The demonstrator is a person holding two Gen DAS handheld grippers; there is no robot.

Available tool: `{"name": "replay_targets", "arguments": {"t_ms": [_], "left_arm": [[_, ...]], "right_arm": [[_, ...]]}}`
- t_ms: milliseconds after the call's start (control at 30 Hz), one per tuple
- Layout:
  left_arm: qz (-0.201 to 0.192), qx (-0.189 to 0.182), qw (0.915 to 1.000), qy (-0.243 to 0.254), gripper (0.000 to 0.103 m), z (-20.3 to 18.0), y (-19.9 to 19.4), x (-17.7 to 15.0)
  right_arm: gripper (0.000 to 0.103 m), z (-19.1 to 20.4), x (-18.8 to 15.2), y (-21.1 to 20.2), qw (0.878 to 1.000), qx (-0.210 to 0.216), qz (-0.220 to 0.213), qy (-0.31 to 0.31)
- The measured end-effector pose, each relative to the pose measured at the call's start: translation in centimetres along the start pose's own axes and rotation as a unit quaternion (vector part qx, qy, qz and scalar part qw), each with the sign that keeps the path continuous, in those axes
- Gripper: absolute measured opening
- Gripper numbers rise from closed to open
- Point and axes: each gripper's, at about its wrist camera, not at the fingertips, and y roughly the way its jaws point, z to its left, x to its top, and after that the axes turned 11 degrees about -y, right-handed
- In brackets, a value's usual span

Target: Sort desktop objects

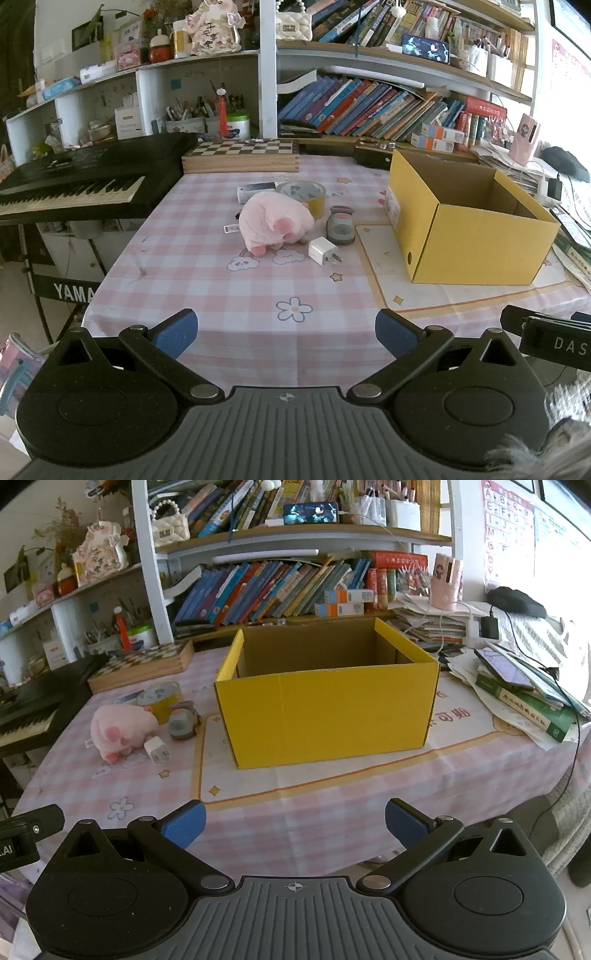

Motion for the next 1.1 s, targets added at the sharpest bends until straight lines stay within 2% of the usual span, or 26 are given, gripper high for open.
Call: {"name": "replay_targets", "arguments": {"t_ms": [1100], "left_arm": [[0.001, 0.004, 1.0000, -0.001, 0.103, -0.08, 0.07, -0.26]], "right_arm": [[0.103, 0.32, -0.04, -0.16, 1.000, 0.002, 0.004, 0.000]]}}
